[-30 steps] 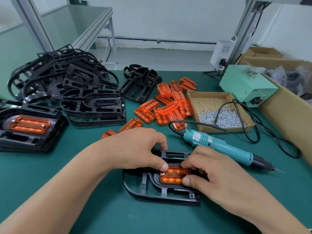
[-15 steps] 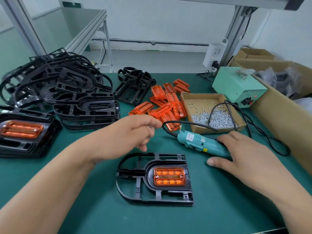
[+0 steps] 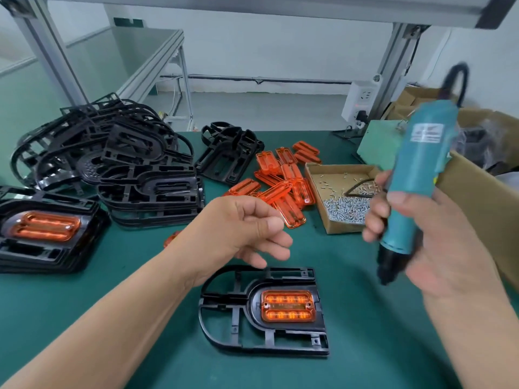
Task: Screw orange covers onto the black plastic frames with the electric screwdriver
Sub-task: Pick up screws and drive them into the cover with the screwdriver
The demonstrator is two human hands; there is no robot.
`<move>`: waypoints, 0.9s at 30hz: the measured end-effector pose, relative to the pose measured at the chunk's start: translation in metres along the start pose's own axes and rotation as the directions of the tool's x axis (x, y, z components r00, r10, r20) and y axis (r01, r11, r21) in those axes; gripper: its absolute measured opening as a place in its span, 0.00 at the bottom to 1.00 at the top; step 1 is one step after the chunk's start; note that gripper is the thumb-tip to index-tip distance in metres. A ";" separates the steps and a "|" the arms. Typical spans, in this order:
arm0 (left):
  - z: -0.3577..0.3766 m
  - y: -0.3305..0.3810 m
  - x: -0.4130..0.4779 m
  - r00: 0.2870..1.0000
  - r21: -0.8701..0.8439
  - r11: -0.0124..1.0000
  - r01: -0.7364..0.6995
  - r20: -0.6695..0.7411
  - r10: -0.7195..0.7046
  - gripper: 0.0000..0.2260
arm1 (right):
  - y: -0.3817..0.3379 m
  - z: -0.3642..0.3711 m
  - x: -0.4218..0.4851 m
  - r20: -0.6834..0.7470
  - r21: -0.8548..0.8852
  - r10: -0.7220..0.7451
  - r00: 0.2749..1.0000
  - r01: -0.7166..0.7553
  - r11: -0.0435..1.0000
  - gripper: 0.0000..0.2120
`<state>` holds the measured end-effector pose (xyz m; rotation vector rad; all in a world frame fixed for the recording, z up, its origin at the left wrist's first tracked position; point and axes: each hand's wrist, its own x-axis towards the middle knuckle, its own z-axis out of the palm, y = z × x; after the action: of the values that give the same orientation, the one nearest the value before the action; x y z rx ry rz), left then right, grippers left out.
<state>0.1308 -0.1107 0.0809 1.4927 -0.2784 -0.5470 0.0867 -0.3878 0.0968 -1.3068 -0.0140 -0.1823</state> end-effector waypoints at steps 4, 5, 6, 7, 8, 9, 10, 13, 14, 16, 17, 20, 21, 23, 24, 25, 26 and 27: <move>0.000 -0.003 0.001 0.996 0.066 0.997 -0.028 -0.082 0.034 0.09 | -0.002 0.036 0.021 -0.109 0.404 0.006 0.994 0.039 0.914 0.04; 0.000 -0.003 0.002 0.995 0.062 0.998 -0.025 -0.094 0.030 0.10 | -0.001 0.044 0.025 -0.148 0.486 0.002 0.989 0.071 0.871 0.04; 0.000 -0.004 0.003 0.995 0.043 0.999 -0.016 -0.100 0.020 0.10 | 0.000 0.050 0.028 -0.183 0.558 -0.006 0.983 0.108 0.823 0.06; -0.001 -0.004 0.003 0.996 0.011 1.000 -0.005 -0.092 0.006 0.10 | 0.001 0.055 0.030 -0.208 0.615 -0.021 0.978 0.148 0.775 0.07; -0.002 -0.004 0.004 0.998 -0.036 0.999 0.007 -0.069 -0.010 0.10 | 0.002 0.059 0.032 -0.226 0.659 -0.042 0.973 0.184 0.729 0.08; -0.003 -0.004 0.004 0.999 -0.089 0.996 0.020 -0.033 -0.023 0.09 | 0.003 0.061 0.034 -0.240 0.693 -0.059 0.969 0.214 0.689 0.08; -0.003 -0.004 0.003 0.999 -0.142 0.989 0.033 0.007 -0.032 0.08 | 0.004 0.061 0.034 -0.252 0.719 -0.068 0.965 0.234 0.654 0.08; -0.003 -0.003 0.002 0.995 -0.233 0.971 0.061 0.096 -0.040 0.08 | 0.010 0.058 0.034 -0.276 0.756 -0.058 0.959 0.254 0.603 0.07; -0.002 -0.004 0.002 0.993 -0.242 0.968 0.065 0.112 -0.038 0.08 | 0.012 0.057 0.034 -0.278 0.758 -0.053 0.959 0.253 0.602 0.07; -0.001 -0.004 0.002 0.991 -0.244 0.967 0.068 0.128 -0.038 0.07 | 0.016 0.056 0.031 -0.273 0.757 -0.058 0.960 0.252 0.602 0.07; 0.000 -0.005 0.002 0.991 -0.246 0.967 0.069 0.131 -0.037 0.07 | 0.016 0.056 0.030 -0.265 0.756 -0.069 0.962 0.252 0.604 0.08; 0.003 -0.005 0.001 0.988 -0.261 0.963 0.073 0.149 -0.034 0.05 | 0.016 0.057 0.028 -0.237 0.739 -0.105 0.966 0.249 0.627 0.08; 0.004 -0.005 0.000 0.988 -0.262 0.963 0.072 0.153 -0.032 0.04 | 0.017 0.057 0.028 -0.228 0.734 -0.109 0.968 0.244 0.634 0.08; 0.006 -0.005 0.000 0.988 -0.267 0.961 0.068 0.153 -0.027 0.04 | 0.018 0.058 0.027 -0.220 0.731 -0.106 0.970 0.236 0.640 0.08; 0.006 -0.005 0.000 0.989 -0.270 0.961 0.063 0.149 -0.024 0.04 | 0.018 0.058 0.027 -0.219 0.730 -0.105 0.970 0.234 0.642 0.08; 0.006 -0.005 0.000 0.989 -0.270 0.961 0.059 0.144 -0.020 0.05 | 0.018 0.058 0.027 -0.217 0.727 -0.106 0.970 0.233 0.645 0.08; 0.006 -0.005 0.000 0.990 -0.269 0.962 0.054 0.140 -0.017 0.06 | 0.019 0.059 0.026 -0.216 0.724 -0.108 0.970 0.234 0.649 0.07; 0.006 -0.005 0.000 0.990 -0.265 0.963 0.051 0.138 -0.015 0.06 | 0.019 0.059 0.026 -0.216 0.722 -0.111 0.970 0.235 0.651 0.08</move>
<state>0.1270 -0.1163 0.0761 1.2012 -0.2730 -0.6862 0.1206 -0.3299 0.0968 -0.4494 -0.0772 -0.3979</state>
